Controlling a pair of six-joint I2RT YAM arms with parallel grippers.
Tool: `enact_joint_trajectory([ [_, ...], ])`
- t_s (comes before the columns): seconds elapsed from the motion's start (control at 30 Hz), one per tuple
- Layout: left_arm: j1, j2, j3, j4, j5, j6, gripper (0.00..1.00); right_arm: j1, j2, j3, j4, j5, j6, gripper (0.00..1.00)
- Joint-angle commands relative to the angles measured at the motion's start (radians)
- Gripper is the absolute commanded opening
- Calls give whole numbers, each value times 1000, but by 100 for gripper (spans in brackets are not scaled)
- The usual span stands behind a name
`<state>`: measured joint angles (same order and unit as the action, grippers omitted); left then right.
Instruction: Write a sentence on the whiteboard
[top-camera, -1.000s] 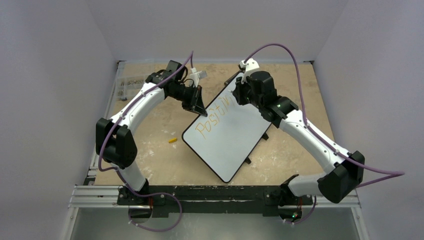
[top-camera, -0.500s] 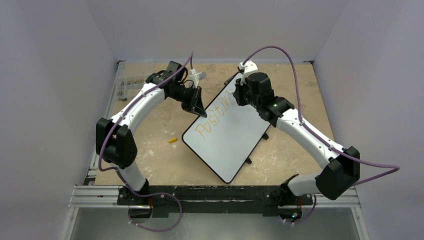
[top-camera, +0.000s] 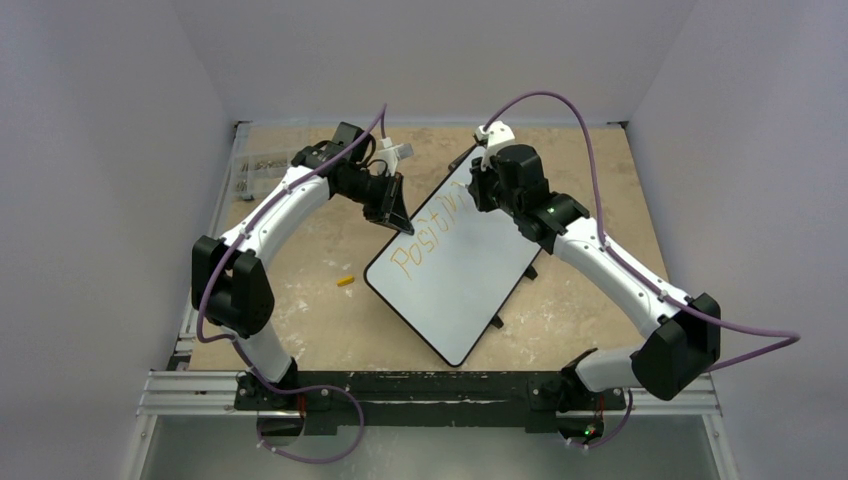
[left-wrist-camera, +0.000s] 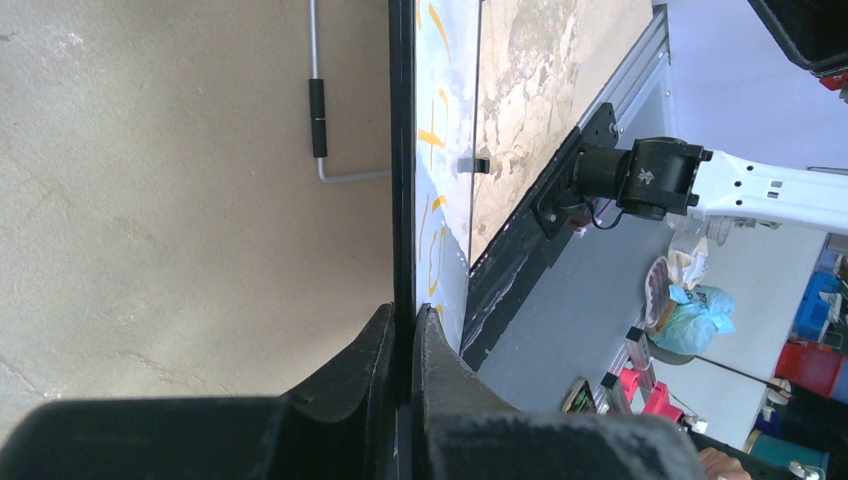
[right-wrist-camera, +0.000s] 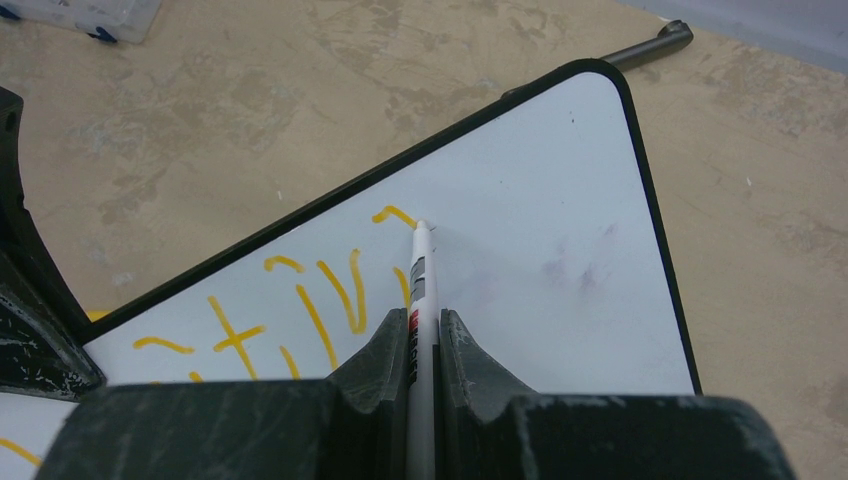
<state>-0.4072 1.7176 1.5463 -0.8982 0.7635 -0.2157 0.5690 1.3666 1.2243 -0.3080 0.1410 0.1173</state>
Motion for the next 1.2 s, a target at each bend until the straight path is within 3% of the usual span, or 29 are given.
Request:
enact_joint_trajectory([
  [0.0, -19, -40, 4, 7, -2, 35, 0, -12, -40, 39, 1, 22, -28, 0],
  [1.17, -19, -29, 5, 5, -8, 38, 0, -47, -6, -21, 26, -48, -13, 0],
])
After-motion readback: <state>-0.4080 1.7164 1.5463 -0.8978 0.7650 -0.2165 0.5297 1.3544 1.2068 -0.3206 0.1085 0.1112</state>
